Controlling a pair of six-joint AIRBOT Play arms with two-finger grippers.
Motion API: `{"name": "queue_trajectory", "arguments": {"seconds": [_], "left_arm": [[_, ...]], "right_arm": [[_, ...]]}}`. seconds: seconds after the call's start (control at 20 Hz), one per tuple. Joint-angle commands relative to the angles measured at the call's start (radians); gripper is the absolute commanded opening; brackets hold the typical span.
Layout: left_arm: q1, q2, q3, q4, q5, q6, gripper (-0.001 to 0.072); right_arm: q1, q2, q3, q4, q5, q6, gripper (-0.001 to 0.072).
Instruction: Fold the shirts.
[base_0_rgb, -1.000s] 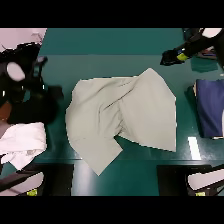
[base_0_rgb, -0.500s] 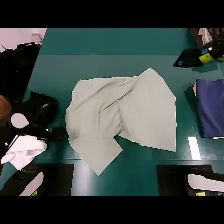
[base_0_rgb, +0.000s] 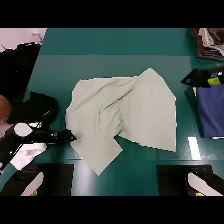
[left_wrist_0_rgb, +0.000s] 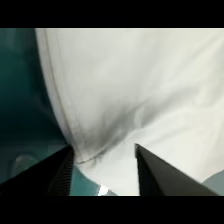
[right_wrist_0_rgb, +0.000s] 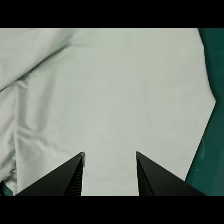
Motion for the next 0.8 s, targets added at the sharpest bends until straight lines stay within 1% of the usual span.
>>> {"name": "queue_trajectory", "arguments": {"seconds": [0.0,0.05,0.15,0.2,0.25,0.3,0.45,0.6,0.65,0.7,0.75], "left_arm": [[0.0,0.0,-0.016,-0.034,0.019,0.021,0.0151],[0.0,0.0,-0.012,-0.037,0.022,0.024,0.0028],[0.0,0.0,0.027,-0.037,0.013,0.047,0.0022],[0.0,0.0,0.055,-0.037,0.008,0.047,0.0021],[0.0,0.0,0.087,-0.037,0.007,0.056,0.0022],[0.0,0.0,0.117,-0.037,0.007,0.067,0.0021],[0.0,0.0,0.183,-0.038,0.011,0.069,0.0021],[0.0,0.0,0.194,-0.039,0.009,0.071,0.0022],[0.0,0.0,0.194,-0.039,0.008,0.071,0.0022],[0.0,0.0,0.194,-0.039,0.008,0.072,0.0022],[0.0,0.0,0.194,-0.04,0.008,0.072,0.0022]], "right_arm": [[-0.059,0.091,-0.158,-0.001,0.0,0.003,0.0365],[-0.097,0.117,-0.208,-0.002,0.019,0.003,0.0366],[-0.186,0.169,-0.324,-0.012,0.063,0.003,0.0367],[-0.237,0.19,-0.388,-0.015,0.091,0.003,0.0383],[-0.298,0.211,-0.463,-0.013,0.113,0.002,0.0501],[-0.349,0.225,-0.533,-0.011,0.124,0.002,0.0555],[-0.438,0.237,-0.735,-0.01,0.127,0.002,0.0551],[-0.393,0.235,-0.859,-0.011,0.05,0.004,0.0549],[-0.368,0.235,-0.887,-0.01,0.018,0.023,0.0548],[-0.34,0.225,-0.894,-0.01,0.003,0.056,0.0505],[-0.314,0.206,-0.894,-0.011,0.002,0.055,0.0466]]}}
